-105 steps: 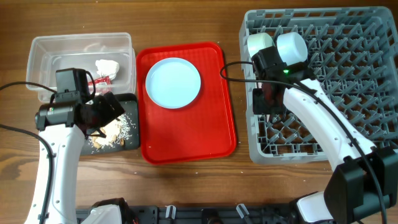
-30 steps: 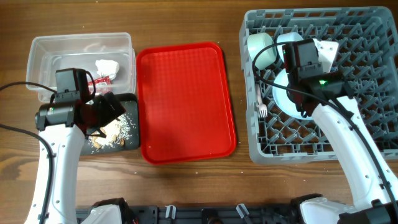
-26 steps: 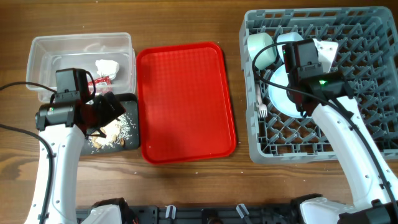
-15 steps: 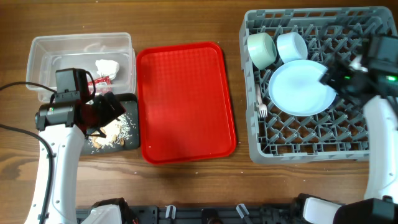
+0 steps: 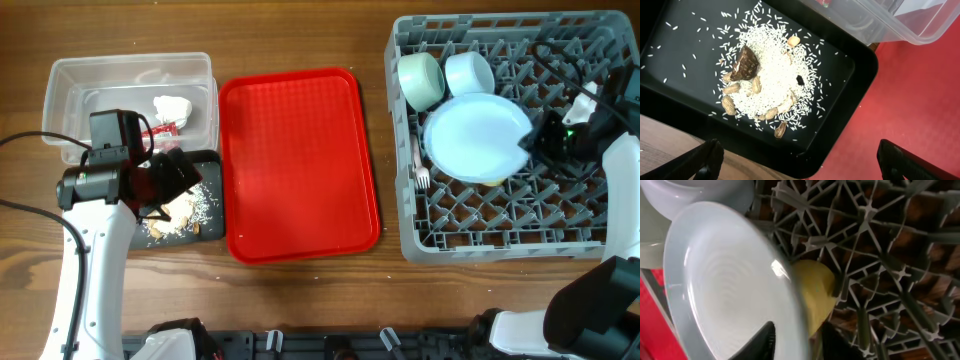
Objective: Sort waste into correct bins and load items into the dishwasher rack
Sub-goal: 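Stand the light-blue plate upright in the rack slots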
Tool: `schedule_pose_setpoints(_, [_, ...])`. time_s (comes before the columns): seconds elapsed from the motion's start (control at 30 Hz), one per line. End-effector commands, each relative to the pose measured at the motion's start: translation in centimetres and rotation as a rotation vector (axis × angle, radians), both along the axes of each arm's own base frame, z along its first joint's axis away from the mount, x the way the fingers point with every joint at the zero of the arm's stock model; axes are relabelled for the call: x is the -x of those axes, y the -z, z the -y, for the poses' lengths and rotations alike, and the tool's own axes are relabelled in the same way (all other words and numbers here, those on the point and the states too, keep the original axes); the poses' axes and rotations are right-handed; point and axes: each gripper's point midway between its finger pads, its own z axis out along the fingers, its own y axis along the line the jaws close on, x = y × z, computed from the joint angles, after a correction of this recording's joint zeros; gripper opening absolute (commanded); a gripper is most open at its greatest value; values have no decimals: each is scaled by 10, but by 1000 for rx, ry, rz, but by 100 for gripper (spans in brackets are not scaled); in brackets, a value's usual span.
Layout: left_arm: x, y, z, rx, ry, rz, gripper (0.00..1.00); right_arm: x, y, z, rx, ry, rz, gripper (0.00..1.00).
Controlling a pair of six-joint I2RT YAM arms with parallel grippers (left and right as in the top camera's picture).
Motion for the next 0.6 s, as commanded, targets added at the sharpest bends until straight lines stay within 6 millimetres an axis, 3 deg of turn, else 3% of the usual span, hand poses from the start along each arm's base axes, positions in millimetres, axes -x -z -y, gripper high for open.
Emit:
schedule_pose_setpoints(0.0, [0,-4,0,9,-11,16,100,0,3,4,18,0,-5,10])
schedule_pose_setpoints(0.03, [0,-4,0,9,-11,16,100,0,3,6,30,3,-8,5])
schedule_pose_setpoints(0.13, [0,-4,0,9,-11,16,100,-2,-1,14,79,11,9,4])
schedule_pose_setpoints(0.27, [0,-4,0,9,-11,16,100,-9,-48,18,174,-19,182,4])
schedule_pose_setpoints(0.3, [0,-4,0,9,-11,16,100,-10,-67,20,227,-44,250,4])
schedule_pose_setpoints(0.47, [0,-4,0,9,-11,16,100,-2,-104,22,330,-66,353,4])
schedule_pose_setpoints(0.57, [0,-4,0,9,-11,16,100,3,-120,38,516,-32,342,4])
